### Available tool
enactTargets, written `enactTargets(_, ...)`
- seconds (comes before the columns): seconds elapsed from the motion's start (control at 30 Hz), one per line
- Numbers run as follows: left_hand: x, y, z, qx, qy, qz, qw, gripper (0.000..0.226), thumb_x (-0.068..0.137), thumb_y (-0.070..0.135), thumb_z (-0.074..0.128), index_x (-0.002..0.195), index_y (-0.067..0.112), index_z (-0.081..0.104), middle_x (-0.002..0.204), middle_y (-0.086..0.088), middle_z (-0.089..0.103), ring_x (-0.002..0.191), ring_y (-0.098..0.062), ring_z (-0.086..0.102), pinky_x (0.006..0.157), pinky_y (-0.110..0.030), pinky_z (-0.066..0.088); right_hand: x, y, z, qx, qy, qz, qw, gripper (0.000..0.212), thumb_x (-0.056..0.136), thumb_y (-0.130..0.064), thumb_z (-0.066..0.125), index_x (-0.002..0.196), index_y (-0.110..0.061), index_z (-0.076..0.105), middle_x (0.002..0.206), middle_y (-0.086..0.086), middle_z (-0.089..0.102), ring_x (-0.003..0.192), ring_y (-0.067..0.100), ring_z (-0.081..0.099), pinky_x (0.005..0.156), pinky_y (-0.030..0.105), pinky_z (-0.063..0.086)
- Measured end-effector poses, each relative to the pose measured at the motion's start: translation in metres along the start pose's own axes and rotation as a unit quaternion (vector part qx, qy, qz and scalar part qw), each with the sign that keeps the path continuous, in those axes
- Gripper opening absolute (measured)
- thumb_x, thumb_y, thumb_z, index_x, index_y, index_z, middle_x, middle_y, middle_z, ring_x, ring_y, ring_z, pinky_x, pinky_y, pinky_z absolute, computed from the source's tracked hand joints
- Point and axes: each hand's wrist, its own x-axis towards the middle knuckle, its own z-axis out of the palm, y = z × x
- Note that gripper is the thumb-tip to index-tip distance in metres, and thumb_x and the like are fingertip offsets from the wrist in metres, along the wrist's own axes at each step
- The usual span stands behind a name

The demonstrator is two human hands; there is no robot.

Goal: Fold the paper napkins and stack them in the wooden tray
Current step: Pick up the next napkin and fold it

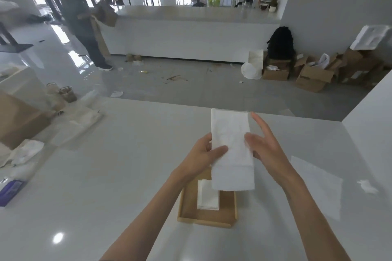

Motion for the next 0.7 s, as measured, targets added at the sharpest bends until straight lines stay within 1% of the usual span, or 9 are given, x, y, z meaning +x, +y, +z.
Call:
enactTargets(0.07,-0.003,0.002,-0.003,0.002,0.004,-0.011,1.0,0.032,0.1,0.026,0.058,0.13,0.015,0.058,0.122,-0.004,0.072,0.108,-0.022,0.072,0.091,-0.042,0.059,-0.003,0.009,0.009,0.02,0.015,-0.015,1.0,0.058,0.094,-0.02,0.067,0.143,-0.042,0.044,0.109,-0.001,0.076,0.099,0.014,0.073,0.084,0.031,0.059)
enactTargets(0.1,-0.004,0.002,-0.004,0.002,0.021,-0.012,1.0,0.031,0.101,0.028,0.056,0.129,0.015,0.058,0.119,-0.005,0.073,0.105,-0.022,0.073,0.088,-0.041,0.06,-0.003,0.01,0.013,0.021,0.024,-0.023,0.999,0.053,0.094,-0.014,0.067,0.139,-0.037,0.05,0.109,0.0,0.076,0.098,0.013,0.073,0.08,0.028,0.059)
enactTargets(0.2,-0.007,-0.003,-0.006,0.008,0.113,0.014,0.993,0.026,0.102,0.024,0.055,0.127,0.019,0.051,0.101,-0.014,0.076,0.09,-0.028,0.075,0.078,-0.045,0.063,-0.001,0.015,0.019,-0.003,0.049,-0.036,0.998,0.028,0.093,-0.014,0.067,0.118,-0.027,0.066,0.119,-0.006,0.071,0.105,0.009,0.069,0.08,0.022,0.058)
enactTargets(0.27,-0.008,-0.007,-0.009,0.012,0.144,0.044,0.989,0.038,0.101,0.019,0.056,0.135,0.025,0.041,0.092,-0.021,0.073,0.083,-0.033,0.073,0.074,-0.045,0.063,0.001,0.018,0.02,-0.022,0.057,-0.035,0.998,0.02,0.093,-0.015,0.068,0.11,-0.025,0.07,0.118,-0.008,0.07,0.106,0.008,0.068,0.08,0.019,0.056)
enactTargets(0.33,-0.008,-0.008,-0.012,0.026,0.138,0.066,0.988,0.05,0.099,0.015,0.059,0.141,0.03,0.036,0.09,-0.023,0.07,0.08,-0.032,0.072,0.072,-0.042,0.063,0.001,0.02,0.019,-0.034,0.066,-0.037,0.997,0.018,0.093,-0.014,0.068,0.107,-0.024,0.071,0.117,-0.007,0.07,0.104,0.005,0.067,0.076,0.016,0.055)
enactTargets(0.4,-0.007,-0.007,-0.014,0.05,0.129,0.08,0.987,0.046,0.096,0.013,0.064,0.136,0.029,0.047,0.09,-0.019,0.07,0.081,-0.028,0.073,0.073,-0.042,0.063,0.002,0.018,0.018,-0.043,0.074,-0.044,0.995,0.019,0.092,-0.012,0.069,0.106,-0.025,0.07,0.116,-0.006,0.07,0.099,-0.001,0.067,0.076,0.013,0.054)
enactTargets(0.5,-0.001,-0.01,-0.017,0.086,0.147,0.077,0.982,0.026,0.092,0.01,0.068,0.116,0.019,0.068,0.091,-0.002,0.072,0.081,-0.018,0.073,0.075,-0.04,0.062,0.003,0.017,0.015,-0.059,0.072,-0.05,0.994,0.021,0.091,-0.01,0.07,0.109,-0.021,0.07,0.115,-0.004,0.071,0.094,-0.006,0.067,0.075,0.01,0.052)
enactTargets(0.6,0.006,-0.011,-0.017,0.106,0.174,0.064,0.977,0.024,0.09,0.009,0.069,0.112,0.018,0.071,0.09,0.003,0.073,0.083,-0.014,0.072,0.08,-0.035,0.061,0.006,0.017,0.011,-0.103,0.086,-0.05,0.99,0.025,0.091,-0.014,0.071,0.115,-0.019,0.07,0.113,-0.005,0.071,0.098,0.002,0.068,0.077,0.01,0.053)
enactTargets(0.7,0.01,-0.011,-0.016,0.144,0.203,0.069,0.966,0.019,0.088,0.006,0.07,0.104,0.017,0.073,0.093,0.004,0.073,0.085,-0.01,0.07,0.081,-0.027,0.058,0.008,0.014,0.009,-0.155,0.105,-0.06,0.98,0.019,0.09,-0.015,0.072,0.109,-0.019,0.07,0.105,-0.004,0.072,0.097,0.005,0.068,0.078,0.007,0.051)
